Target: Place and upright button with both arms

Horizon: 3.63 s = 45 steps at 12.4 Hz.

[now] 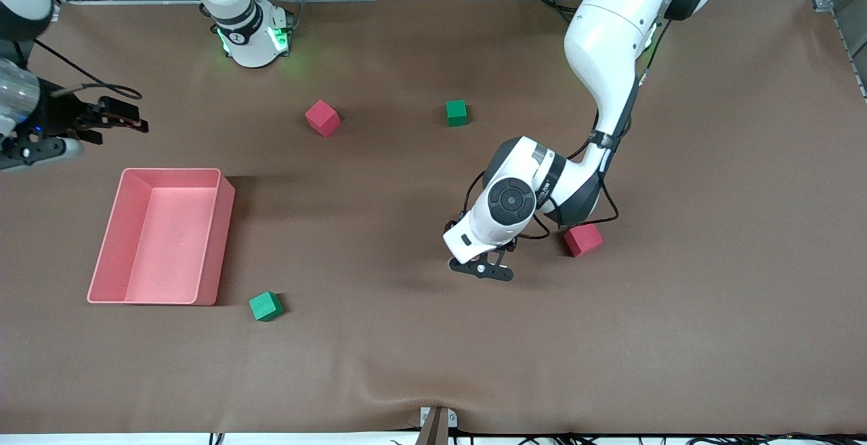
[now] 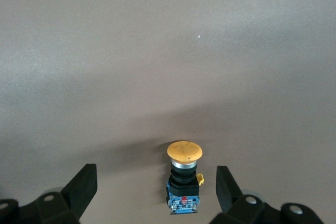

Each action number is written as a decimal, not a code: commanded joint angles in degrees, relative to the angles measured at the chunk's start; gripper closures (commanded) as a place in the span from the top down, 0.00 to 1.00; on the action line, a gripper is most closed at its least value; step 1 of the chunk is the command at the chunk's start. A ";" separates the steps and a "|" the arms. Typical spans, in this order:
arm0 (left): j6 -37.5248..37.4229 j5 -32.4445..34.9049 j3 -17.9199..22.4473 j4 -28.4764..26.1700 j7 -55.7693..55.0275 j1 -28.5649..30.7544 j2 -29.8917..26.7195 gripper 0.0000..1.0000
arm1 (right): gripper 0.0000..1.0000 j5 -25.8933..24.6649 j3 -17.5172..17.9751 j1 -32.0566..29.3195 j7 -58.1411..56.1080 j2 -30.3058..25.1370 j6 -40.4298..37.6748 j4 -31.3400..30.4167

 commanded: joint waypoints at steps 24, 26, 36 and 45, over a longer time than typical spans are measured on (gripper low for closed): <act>5.91 1.01 0.91 -0.46 -5.25 -4.49 6.54 0.68 | 1.00 -9.38 -0.25 5.14 13.64 0.20 -2.93 11.92; 5.74 1.01 0.91 -0.46 -5.16 -4.49 6.63 0.62 | 1.00 -8.15 -1.73 4.18 13.46 0.12 -5.83 12.98; 2.67 0.83 1.00 -0.20 -10.15 -4.49 1.72 0.00 | 1.00 -6.38 -1.57 3.38 11.26 -1.73 -4.88 13.25; 0.83 19.37 1.09 -0.37 -51.07 -12.30 -3.21 0.00 | 1.00 -6.47 -1.66 3.65 11.70 -0.23 -5.49 13.51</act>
